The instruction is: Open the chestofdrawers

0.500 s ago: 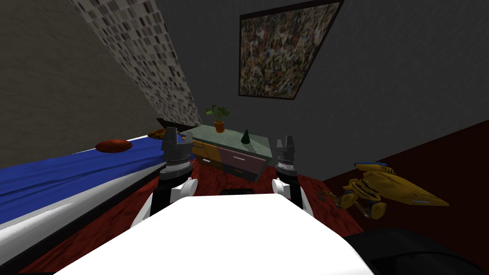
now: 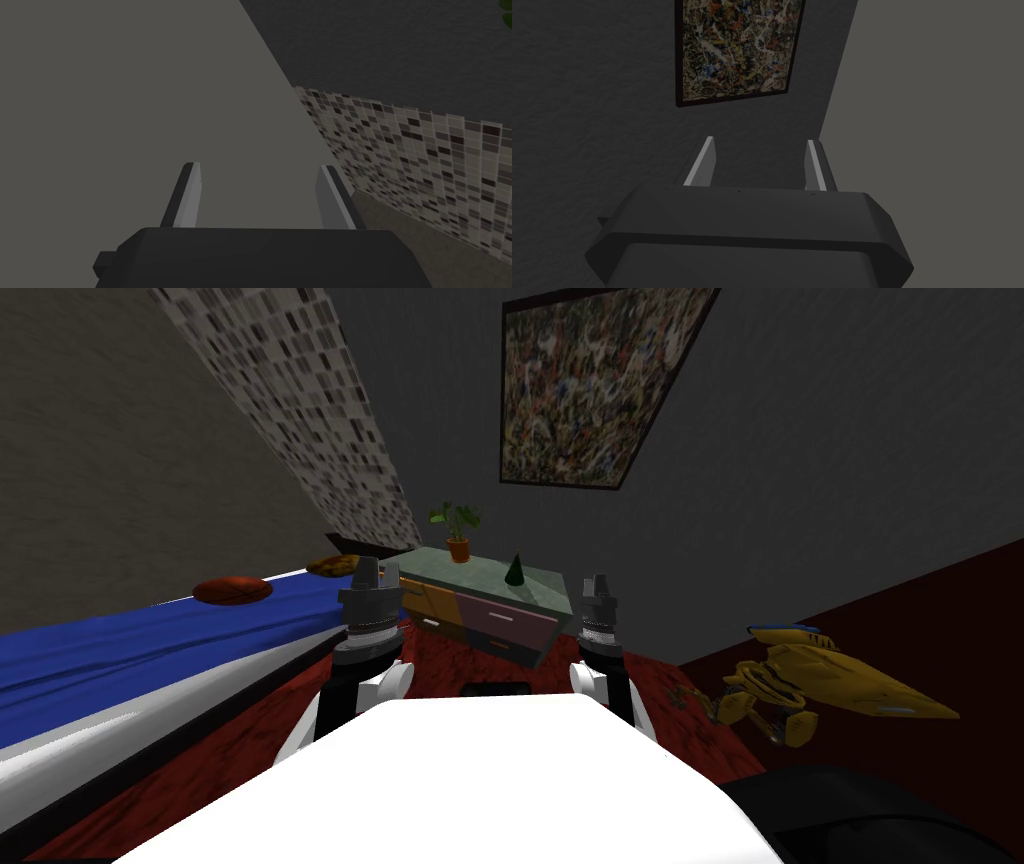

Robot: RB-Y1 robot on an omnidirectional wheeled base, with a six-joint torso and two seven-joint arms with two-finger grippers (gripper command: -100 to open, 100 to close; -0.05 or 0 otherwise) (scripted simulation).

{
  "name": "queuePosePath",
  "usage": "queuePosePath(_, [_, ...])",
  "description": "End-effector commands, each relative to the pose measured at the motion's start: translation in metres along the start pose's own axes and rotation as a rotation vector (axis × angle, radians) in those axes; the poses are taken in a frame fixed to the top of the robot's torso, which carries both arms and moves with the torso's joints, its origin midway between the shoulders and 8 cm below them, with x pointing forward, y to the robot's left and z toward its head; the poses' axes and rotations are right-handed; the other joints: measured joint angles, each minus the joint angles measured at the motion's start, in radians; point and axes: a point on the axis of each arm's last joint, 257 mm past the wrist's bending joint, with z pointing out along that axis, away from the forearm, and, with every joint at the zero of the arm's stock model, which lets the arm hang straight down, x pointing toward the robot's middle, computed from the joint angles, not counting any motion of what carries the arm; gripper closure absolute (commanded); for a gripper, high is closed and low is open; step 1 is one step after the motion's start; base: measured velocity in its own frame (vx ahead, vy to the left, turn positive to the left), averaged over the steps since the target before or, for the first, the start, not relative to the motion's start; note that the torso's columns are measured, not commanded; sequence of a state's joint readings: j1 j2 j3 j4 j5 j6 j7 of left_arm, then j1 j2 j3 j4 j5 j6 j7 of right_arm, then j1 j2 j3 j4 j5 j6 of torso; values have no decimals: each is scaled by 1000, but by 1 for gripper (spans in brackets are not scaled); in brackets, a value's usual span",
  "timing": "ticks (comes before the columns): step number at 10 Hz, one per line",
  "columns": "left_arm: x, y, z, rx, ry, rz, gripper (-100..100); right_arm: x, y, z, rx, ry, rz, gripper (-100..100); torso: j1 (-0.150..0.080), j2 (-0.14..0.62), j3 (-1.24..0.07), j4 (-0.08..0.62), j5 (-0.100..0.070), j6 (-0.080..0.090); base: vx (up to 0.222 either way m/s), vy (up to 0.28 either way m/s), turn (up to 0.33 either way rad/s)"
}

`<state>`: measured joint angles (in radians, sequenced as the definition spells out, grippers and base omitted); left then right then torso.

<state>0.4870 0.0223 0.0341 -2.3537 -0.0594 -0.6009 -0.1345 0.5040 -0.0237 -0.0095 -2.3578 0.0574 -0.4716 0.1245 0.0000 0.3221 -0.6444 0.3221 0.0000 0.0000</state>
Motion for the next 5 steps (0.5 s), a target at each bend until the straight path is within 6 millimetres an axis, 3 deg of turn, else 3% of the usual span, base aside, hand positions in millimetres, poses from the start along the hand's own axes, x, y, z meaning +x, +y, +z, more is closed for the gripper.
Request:
queuePosePath(1, [0,0,0,0,0,0,0,0,0,0,0,0,0,0,0,74,-147,74,0,0,0,0,0])
queuePosePath(4, [0,0,0,0,0,0,0,0,0,0,0,0,0,0,0,296,-590,295,0,0,0,0,0])
queuePosePath(5, [7,6,-2,-7,35,8,-100,0,0,0,0,0,0,0,0,369,-738,369,0,0,12,-4,-17])
